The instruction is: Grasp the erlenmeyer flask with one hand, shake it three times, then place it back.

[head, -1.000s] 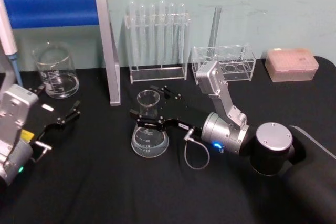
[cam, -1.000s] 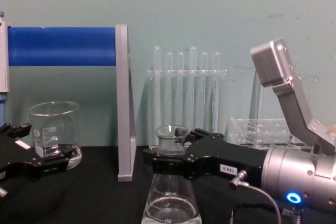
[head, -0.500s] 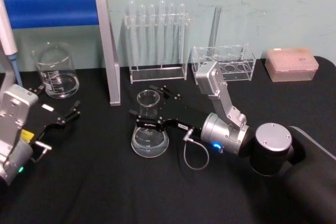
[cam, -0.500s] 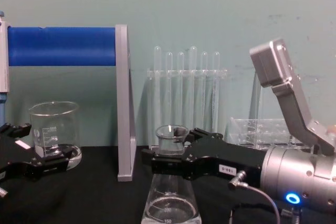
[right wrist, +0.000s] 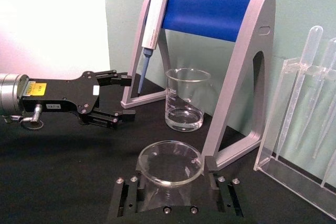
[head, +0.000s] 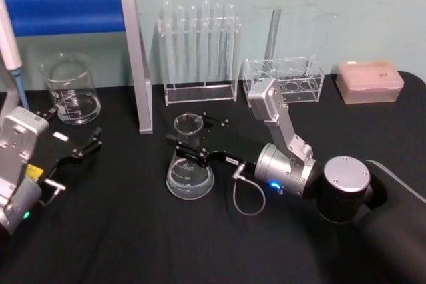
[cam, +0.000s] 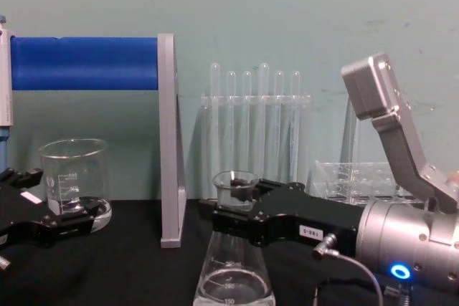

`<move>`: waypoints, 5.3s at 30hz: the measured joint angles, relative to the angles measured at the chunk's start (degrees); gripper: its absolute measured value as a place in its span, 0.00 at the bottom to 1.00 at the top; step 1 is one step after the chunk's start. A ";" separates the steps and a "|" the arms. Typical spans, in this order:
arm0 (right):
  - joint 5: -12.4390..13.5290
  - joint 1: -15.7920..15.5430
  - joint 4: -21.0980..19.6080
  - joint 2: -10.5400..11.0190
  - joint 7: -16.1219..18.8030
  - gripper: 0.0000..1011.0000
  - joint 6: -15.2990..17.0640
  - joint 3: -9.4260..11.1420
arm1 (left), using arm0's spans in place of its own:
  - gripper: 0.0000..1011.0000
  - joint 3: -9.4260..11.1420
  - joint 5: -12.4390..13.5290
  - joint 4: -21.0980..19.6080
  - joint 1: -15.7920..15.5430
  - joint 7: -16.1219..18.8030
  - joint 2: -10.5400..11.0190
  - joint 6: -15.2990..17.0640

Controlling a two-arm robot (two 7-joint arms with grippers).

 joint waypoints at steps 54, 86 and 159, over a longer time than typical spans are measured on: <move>-1.52 -9.29 -17.09 4.13 -11.55 0.45 4.85 8.20 | 0.99 0.00 0.00 0.00 0.00 0.00 0.00 0.00; -1.75 -11.84 -21.46 3.98 -8.78 0.45 6.31 5.93 | 0.99 0.00 0.00 0.00 0.00 0.00 0.00 0.00; -3.78 -10.99 -17.54 4.65 -19.23 0.45 6.03 15.45 | 0.99 0.00 0.00 -0.01 0.00 0.00 0.00 0.00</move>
